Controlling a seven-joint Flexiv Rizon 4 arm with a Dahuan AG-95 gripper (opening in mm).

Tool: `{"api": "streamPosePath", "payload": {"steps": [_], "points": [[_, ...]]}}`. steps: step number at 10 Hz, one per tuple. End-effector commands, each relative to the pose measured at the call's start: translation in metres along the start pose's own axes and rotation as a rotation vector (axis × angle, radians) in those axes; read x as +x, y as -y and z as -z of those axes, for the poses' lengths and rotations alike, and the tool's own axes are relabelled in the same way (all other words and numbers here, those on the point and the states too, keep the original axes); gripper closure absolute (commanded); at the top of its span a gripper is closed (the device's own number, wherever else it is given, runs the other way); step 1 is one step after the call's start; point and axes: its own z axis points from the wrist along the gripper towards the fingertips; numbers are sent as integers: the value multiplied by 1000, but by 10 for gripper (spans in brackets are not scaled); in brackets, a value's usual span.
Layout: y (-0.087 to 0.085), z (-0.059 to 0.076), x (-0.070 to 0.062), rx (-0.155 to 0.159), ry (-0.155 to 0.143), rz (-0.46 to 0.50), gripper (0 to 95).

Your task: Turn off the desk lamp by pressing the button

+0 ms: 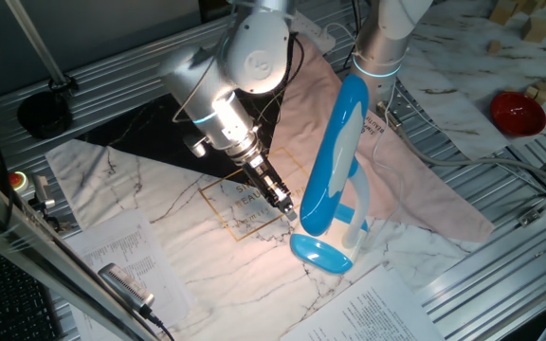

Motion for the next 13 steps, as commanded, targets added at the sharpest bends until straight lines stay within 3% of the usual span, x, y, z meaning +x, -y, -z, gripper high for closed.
{"api": "streamPosePath", "payload": {"steps": [1, 3, 6, 7, 10, 13], "points": [[0, 0, 0, 64, -12, 77, 950], [0, 0, 0, 66, -55, 143, 950], [-6, -17, 15, -1, -106, 141, 950], [-5, -21, 20, -18, -111, 135, 950], [-5, -34, 30, -10, -110, 130, 950], [-4, -39, 35, 13, -111, 130, 950]]}}
